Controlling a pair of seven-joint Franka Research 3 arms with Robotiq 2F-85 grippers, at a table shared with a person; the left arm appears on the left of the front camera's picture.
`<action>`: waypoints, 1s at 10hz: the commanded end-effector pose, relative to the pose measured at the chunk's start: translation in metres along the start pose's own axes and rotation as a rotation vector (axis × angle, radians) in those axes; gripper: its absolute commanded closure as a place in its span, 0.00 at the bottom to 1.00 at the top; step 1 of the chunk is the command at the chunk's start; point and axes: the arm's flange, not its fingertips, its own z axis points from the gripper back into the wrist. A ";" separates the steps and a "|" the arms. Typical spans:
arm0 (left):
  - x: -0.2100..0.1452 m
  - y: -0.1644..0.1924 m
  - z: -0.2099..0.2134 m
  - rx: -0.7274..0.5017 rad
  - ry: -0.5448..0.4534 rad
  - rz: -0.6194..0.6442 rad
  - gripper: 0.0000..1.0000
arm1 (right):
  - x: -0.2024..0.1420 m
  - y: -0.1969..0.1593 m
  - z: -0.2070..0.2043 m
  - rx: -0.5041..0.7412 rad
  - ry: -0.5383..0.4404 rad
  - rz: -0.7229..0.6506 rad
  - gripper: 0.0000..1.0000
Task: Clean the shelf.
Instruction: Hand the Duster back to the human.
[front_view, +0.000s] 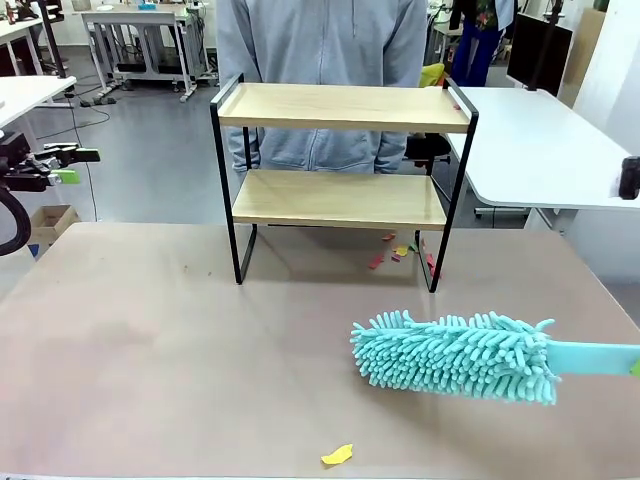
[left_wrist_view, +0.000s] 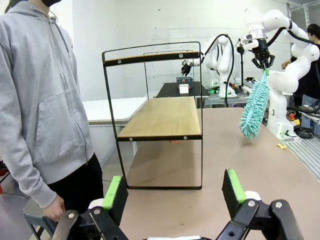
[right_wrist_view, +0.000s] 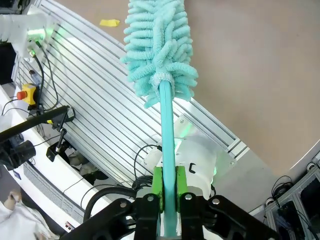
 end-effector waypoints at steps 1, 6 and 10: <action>0.002 -0.001 -0.001 -0.006 0.006 -0.011 0.00 | -0.001 0.001 0.001 0.014 -0.009 -0.003 0.87; 0.011 -0.024 -0.017 -0.017 0.037 0.048 0.00 | 0.022 -0.028 0.006 0.044 -0.073 0.070 0.87; 0.045 -0.129 -0.091 -0.077 0.118 0.054 0.00 | 0.072 -0.089 0.007 0.098 -0.262 0.318 0.87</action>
